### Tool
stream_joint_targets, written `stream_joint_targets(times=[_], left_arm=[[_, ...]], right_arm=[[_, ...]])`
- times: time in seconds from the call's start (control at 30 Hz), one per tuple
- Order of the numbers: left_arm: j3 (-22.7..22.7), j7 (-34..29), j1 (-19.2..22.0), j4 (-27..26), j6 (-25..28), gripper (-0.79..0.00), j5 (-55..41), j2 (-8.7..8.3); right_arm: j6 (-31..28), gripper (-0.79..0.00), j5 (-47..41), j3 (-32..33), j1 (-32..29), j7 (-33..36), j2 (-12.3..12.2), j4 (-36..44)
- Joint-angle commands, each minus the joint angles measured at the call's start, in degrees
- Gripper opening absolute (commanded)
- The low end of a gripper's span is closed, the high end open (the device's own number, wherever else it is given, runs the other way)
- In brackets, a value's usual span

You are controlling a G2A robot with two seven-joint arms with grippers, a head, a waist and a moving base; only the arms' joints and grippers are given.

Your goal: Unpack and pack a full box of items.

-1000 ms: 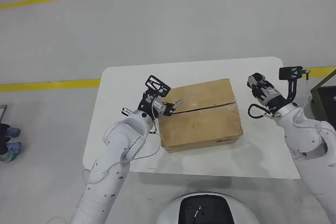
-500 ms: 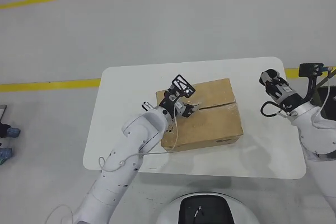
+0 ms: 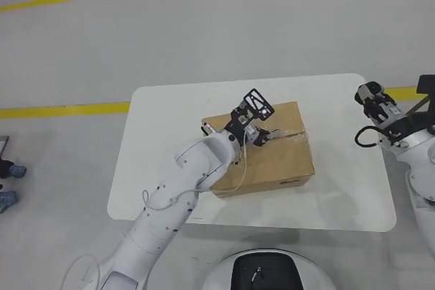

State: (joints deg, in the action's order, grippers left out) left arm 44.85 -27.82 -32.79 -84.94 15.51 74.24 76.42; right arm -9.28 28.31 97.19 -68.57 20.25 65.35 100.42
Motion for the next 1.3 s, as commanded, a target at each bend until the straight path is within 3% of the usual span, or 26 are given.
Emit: stream_joint_targets(times=[0.0, 0.27, 0.47, 0.7, 0.97, 1.27], left_arm=[[-0.85, 0.25, 0.55, 0.82, 0.03, 0.000, -0.09, 0.48], [-1.56, 0.37, 1.93, 2.33, -0.22, 0.000, -0.40, 1.80], [5.24, -3.53, -1.21, -3.21, -1.30, 0.000, -2.16, 0.53], [18.22, -10.71, -10.02, -13.05, -3.96, 0.000, -1.84, -2.22], [33.29, -15.54, -24.23, -23.42, -8.24, 0.000, -0.03, -4.69], [43.33, -16.08, -35.08, -29.20, -14.59, 0.000, 2.63, -5.67]], right_arm=[[0.13, -0.785, -0.25, 1.16, -0.67, -0.07, -0.11, 0.03], [-0.08, -0.785, -2.85, 3.15, -3.04, 1.51, -0.39, 1.43], [-0.94, -0.785, -5.22, 1.92, -4.00, 3.08, -0.40, 4.36], [-2.03, -0.785, -9.17, -2.94, -3.38, 7.05, -0.24, 7.90], [-5.71, -0.785, -4.76, -17.06, 2.81, 9.31, 0.60, 7.56], [-5.68, -0.785, 2.00, -34.04, 12.01, 7.90, 2.97, 2.44]])
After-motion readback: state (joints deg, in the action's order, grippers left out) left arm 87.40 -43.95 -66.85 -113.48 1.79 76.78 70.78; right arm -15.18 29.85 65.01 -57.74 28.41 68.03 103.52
